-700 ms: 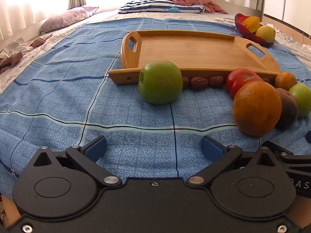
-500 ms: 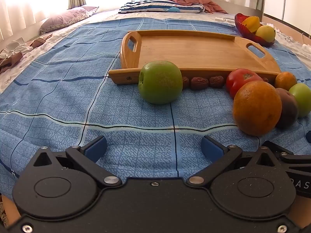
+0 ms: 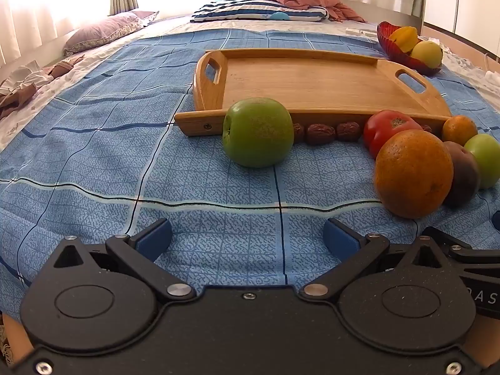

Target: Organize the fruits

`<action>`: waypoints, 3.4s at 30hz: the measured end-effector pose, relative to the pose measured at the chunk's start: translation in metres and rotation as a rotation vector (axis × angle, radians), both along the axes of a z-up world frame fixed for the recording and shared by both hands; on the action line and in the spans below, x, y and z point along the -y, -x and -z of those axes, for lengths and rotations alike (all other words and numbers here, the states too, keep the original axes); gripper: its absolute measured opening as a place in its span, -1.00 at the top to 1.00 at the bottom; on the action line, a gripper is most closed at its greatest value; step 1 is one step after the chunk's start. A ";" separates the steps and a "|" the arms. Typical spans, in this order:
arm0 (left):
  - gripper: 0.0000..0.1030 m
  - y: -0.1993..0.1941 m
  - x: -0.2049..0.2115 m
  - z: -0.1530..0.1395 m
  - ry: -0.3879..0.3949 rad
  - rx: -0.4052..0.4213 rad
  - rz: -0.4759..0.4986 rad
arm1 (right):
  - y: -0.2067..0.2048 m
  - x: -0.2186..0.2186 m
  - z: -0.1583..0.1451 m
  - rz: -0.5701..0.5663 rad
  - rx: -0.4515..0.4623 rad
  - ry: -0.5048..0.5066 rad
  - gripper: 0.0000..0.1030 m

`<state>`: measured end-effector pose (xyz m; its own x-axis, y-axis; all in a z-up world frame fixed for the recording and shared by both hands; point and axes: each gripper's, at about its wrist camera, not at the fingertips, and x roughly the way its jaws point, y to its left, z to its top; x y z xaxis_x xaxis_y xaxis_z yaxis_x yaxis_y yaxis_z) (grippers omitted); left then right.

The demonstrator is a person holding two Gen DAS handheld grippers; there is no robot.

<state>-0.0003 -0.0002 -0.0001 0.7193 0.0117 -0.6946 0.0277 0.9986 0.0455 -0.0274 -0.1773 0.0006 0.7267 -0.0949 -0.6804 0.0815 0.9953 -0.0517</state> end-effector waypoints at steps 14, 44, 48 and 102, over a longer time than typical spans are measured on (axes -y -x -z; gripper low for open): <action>-1.00 0.000 0.000 0.000 0.000 0.000 0.000 | 0.000 0.000 0.000 0.000 0.001 0.001 -1.00; -1.00 0.000 0.000 0.000 -0.001 0.001 0.000 | 0.000 -0.001 0.001 0.000 0.002 0.002 -1.00; -1.00 0.000 0.000 0.000 -0.001 0.001 0.000 | 0.000 -0.001 0.001 0.000 0.002 0.002 -1.00; -0.40 -0.033 0.002 -0.033 0.032 0.152 0.070 | 0.023 -0.044 -0.010 -0.248 0.336 0.120 -0.62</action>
<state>0.0332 -0.0024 0.0327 0.8141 -0.0622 -0.5774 0.0923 0.9955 0.0230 -0.0503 -0.1333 0.0106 0.9165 0.0463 -0.3973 -0.1271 0.9755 -0.1795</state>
